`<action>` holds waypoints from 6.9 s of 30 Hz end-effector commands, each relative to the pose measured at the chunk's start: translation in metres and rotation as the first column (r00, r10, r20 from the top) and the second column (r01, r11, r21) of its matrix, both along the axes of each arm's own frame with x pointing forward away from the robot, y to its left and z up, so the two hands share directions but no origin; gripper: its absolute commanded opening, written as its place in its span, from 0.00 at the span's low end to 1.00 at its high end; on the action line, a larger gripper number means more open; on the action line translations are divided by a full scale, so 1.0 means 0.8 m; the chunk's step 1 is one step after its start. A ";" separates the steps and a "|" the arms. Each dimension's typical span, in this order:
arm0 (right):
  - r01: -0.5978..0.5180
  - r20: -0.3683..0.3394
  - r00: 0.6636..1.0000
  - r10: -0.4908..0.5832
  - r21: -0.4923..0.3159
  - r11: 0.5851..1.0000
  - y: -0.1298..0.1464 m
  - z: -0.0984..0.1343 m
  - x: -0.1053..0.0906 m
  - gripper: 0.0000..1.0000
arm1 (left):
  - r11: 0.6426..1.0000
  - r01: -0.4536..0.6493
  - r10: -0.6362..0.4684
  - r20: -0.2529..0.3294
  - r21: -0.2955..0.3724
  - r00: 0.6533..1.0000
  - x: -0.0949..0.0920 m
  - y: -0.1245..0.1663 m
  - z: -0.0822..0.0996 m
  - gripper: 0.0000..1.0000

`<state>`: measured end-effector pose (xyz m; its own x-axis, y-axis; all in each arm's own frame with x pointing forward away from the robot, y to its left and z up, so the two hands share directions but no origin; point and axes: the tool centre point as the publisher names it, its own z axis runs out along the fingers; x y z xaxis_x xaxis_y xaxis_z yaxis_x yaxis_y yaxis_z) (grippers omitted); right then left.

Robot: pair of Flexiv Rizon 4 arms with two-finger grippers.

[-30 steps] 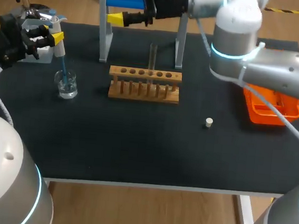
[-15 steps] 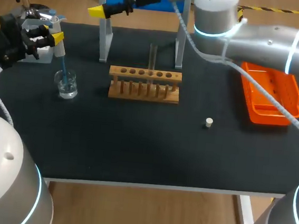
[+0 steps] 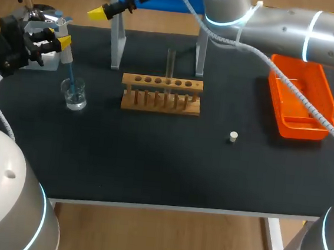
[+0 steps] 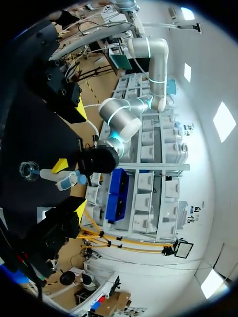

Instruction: Invert the test tube, pick up the pipette, mount the tip to pipette, aspirate from beaker and dispense into the tube, eject the tip, return the pipette, and cap with the stopper.

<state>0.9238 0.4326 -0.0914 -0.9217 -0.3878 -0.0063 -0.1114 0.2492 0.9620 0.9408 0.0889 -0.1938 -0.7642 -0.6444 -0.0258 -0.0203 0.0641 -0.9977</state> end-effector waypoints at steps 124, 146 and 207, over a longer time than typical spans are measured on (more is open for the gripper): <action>-0.077 -0.178 0.977 0.114 0.201 0.977 0.102 -0.071 -0.001 0.00 | 1.000 -0.002 0.002 0.001 0.000 1.000 0.000 -0.001 0.000 0.00; -0.054 -0.096 0.992 0.080 0.247 0.967 0.078 -0.001 0.001 1.00 | 1.000 -0.002 0.002 0.001 0.000 1.000 0.000 -0.001 0.000 0.00; 0.293 0.013 0.956 -0.294 0.061 0.954 -0.303 -0.137 0.040 1.00 | 1.000 -0.002 0.002 0.001 0.000 1.000 0.000 -0.001 0.000 0.00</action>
<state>0.9572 0.1903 -0.1971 -0.9940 -0.1016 -0.0417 -0.0633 0.2202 0.9734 0.9409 0.0886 -0.1946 -0.7634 -0.6454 -0.0271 -0.0179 0.0631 -0.9978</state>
